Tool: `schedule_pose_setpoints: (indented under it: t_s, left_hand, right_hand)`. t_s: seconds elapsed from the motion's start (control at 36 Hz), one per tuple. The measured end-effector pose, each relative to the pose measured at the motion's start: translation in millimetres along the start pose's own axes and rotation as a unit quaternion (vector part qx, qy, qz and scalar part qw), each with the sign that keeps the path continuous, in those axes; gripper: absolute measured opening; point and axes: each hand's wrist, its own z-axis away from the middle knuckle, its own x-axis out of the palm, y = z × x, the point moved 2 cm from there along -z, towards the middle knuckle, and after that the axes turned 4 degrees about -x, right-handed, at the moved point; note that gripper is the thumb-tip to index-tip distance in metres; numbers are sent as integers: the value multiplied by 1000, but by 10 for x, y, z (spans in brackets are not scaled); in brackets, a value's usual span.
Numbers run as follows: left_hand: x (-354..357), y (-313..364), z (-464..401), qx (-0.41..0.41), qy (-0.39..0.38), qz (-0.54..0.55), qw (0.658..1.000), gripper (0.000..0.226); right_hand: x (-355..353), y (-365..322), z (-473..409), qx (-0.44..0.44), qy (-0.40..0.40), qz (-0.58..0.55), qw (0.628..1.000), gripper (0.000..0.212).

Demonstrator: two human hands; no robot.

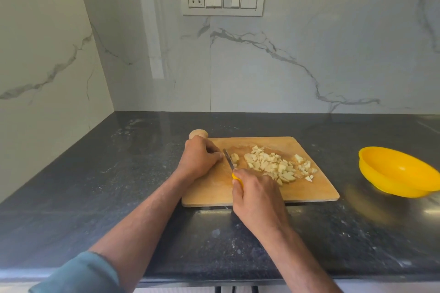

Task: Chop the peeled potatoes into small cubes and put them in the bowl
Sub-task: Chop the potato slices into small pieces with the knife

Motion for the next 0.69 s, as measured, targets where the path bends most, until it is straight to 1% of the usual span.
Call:
schedule_pose_setpoints:
  t_s: [0.06,0.17,0.31,0.36,0.42,0.47,0.56,0.64,0.69]
  left_hand:
    - [3,4,-7,-3,-2,-8,1000,2]
    - [18,28,-4,2,-36,-28,999,3]
    - [26,54,17,28,-72,-15,997,7]
    - [27,59,22,31,-75,-10,997,7]
    - [19,56,20,30,-60,-8,998,7]
    - [-3,41,16,22,-28,-5,999,9]
    - [-31,3,3,3,19,21,1000,14]
    - [-32,-13,-11,-11,35,44,998,14]
    - [-21,-5,-8,-10,28,46,999,12]
  right_hand:
    - [16,6,-2,-3,-4,5,1000,32]
    - [15,11,-4,9,-2,6,1000,31]
    - [-44,-2,17,32,16,8,999,30]
    - [-46,-4,23,31,17,6,999,31]
    - [-41,-2,17,31,22,9,999,30]
    - [-31,0,7,26,22,6,999,29]
    - [10,8,4,4,0,10,1000,31]
    - [19,-20,15,-23,-22,28,999,33]
    - [19,-25,11,-26,-33,40,998,34]
